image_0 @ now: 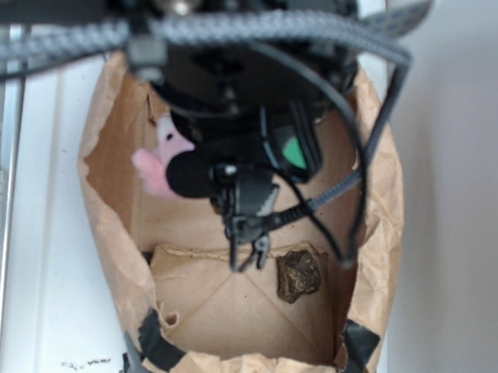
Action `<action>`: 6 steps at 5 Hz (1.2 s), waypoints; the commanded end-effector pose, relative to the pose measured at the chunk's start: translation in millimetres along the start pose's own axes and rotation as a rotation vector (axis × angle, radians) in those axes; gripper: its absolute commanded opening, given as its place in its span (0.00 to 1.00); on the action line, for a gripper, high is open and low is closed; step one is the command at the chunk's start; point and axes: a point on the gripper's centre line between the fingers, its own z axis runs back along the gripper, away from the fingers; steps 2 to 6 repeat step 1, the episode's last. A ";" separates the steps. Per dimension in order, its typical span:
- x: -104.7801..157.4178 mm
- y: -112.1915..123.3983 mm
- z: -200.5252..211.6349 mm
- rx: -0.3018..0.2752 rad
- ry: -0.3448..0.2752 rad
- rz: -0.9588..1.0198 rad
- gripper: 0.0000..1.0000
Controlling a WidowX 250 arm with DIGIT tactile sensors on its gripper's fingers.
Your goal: Grab the pink bunny.
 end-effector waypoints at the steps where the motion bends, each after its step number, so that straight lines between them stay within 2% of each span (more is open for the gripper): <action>1: 4.8 -1.9 13.9 0.008 -0.069 -0.015 0.00; 6: 4.8 -1.9 13.9 0.008 -0.069 -0.015 0.00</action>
